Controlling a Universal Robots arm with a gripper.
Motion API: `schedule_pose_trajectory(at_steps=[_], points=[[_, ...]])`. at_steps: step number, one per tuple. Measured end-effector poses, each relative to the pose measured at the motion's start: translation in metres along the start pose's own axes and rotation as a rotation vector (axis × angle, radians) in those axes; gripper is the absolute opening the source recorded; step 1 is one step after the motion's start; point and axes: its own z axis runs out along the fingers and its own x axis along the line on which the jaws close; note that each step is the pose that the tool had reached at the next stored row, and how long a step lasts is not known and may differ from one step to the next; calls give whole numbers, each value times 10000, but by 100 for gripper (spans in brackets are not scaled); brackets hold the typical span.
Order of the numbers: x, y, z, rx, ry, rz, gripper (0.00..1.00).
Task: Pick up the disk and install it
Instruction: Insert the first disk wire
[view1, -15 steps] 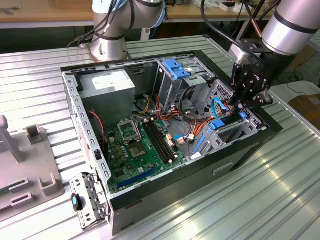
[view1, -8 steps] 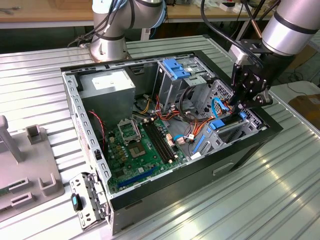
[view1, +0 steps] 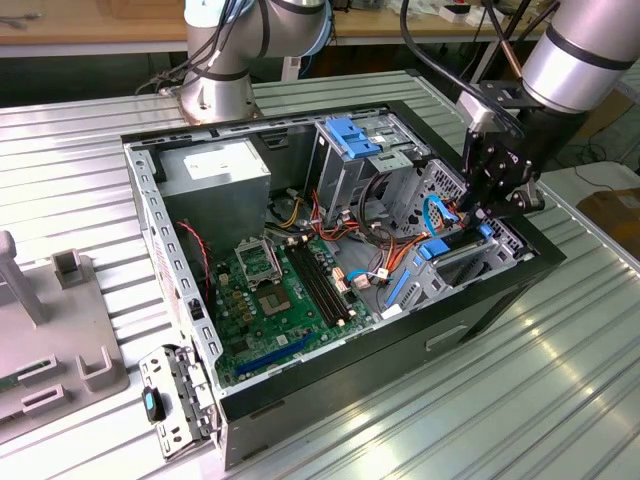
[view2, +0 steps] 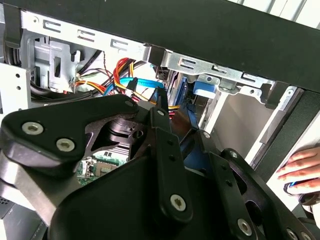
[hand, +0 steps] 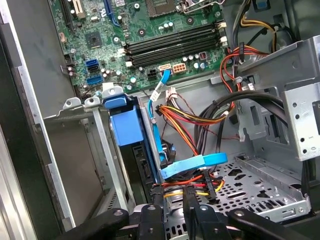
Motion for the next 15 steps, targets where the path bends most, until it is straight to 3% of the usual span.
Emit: schedule_pose_trajectory(at_steps=[9,11,15], points=[[3,7,10,1,1,1,30],[1,5,-57,1,-1,1,30],[-1,3,-119,3,-1,1,30]])
